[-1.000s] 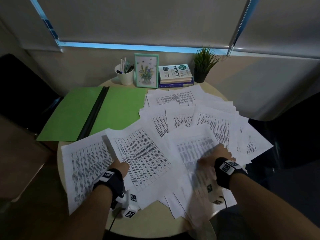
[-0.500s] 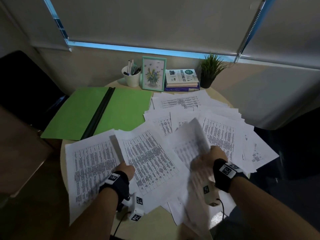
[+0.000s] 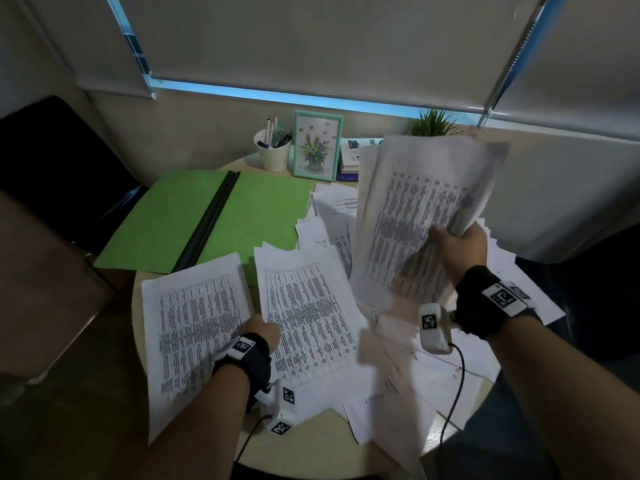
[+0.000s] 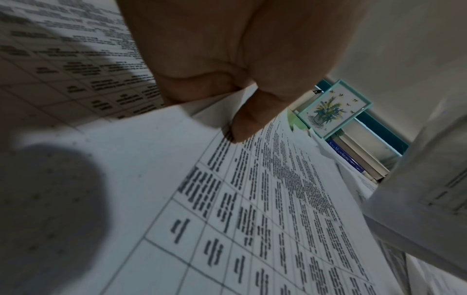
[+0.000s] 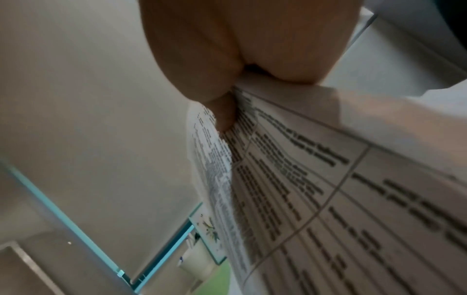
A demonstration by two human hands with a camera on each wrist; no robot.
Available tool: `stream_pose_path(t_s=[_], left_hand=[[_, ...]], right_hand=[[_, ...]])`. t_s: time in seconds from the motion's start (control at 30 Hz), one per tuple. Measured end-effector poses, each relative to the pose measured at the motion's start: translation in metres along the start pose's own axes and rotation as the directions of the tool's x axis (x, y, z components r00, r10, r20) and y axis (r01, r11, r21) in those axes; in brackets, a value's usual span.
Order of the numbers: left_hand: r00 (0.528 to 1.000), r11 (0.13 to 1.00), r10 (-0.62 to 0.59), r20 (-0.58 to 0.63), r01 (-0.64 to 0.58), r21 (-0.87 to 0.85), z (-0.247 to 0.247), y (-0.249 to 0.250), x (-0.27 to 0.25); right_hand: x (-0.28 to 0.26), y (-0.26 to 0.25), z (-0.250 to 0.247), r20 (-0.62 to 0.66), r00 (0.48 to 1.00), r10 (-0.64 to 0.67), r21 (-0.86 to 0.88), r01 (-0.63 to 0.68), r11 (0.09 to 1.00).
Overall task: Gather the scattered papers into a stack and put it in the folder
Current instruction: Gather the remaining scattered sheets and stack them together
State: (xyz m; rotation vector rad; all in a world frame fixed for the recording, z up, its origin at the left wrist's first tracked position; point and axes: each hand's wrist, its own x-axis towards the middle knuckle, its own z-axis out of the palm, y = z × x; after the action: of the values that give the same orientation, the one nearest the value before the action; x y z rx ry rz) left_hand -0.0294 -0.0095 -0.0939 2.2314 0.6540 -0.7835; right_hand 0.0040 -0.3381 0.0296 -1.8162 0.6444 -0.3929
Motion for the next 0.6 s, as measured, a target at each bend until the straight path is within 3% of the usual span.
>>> stream_pose_path(t_s=[0.4,0.6], left_hand=[[1.0,0.998,-0.022,0.007,0.022,-0.054,-0.001,0.003,-0.012],[0.999,0.993,-0.042,0.0,0.041,-0.107,0.0,0.001,-0.01]], right_hand=[[-0.005,-0.032,0.013,0.223,0.974,-0.043,0.163,0.006,0.987],[-0.016,-0.021,0.022,0.381,0.925,-0.01,0.007,0.008,1.0]])
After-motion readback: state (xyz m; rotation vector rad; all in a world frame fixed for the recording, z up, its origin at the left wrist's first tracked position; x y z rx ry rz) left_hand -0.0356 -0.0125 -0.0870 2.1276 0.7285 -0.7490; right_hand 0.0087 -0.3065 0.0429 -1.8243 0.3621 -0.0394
